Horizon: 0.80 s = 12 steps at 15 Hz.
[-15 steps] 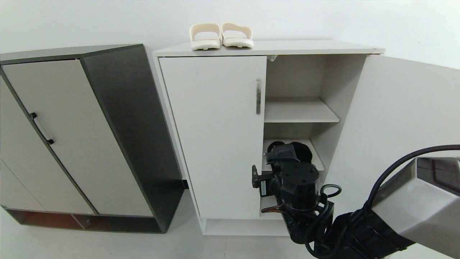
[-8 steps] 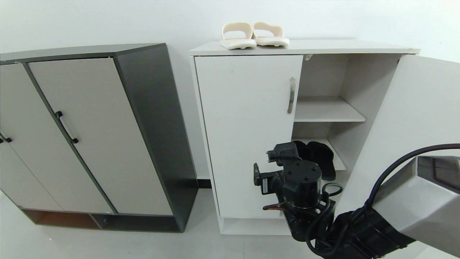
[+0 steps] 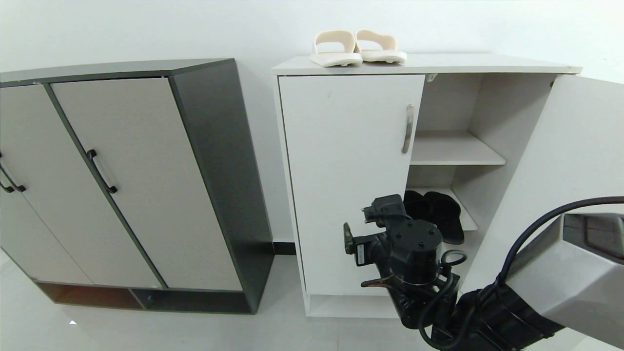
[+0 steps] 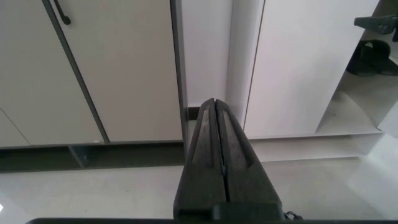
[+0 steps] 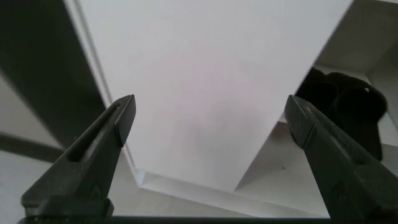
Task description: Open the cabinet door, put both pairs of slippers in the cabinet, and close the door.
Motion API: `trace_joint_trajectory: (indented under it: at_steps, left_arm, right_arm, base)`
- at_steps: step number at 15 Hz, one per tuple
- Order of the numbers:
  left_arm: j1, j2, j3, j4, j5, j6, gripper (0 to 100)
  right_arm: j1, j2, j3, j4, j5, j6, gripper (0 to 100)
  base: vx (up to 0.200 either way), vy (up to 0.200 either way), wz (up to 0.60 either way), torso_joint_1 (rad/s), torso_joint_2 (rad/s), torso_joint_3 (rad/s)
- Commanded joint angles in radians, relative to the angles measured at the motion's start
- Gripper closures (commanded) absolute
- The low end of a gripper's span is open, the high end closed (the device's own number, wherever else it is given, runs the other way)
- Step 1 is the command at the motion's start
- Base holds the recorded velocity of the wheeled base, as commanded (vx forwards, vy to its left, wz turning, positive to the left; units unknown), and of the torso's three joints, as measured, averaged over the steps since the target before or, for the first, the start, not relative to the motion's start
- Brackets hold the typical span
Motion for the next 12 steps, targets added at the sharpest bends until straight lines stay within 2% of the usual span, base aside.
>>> trace_joint_trajectory:
  at_steps: [1,10,12]
  left_arm:
    - [0.000,0.001,0.000,0.000,0.000,0.000,100]
    - [0.000,0.001,0.000,0.000,0.000,0.000,100]
    - [0.000,0.001,0.000,0.000,0.000,0.000,100]
  right_arm:
    - [-0.005,0.002,0.005,-0.016,0.001,-0.004,0]
    - [-0.008,0.016,0.000,-0.019,0.001,-0.007,0]
    - [-0.008,0.016,0.000,-0.019,0.001,-0.007,0]
  base:
    - [0.000,0.000,0.00,0.000,0.00,0.000]
    - [0.000,0.000,0.00,0.000,0.00,0.000]
    - [0.000,0.000,0.00,0.000,-0.21,-0.244]
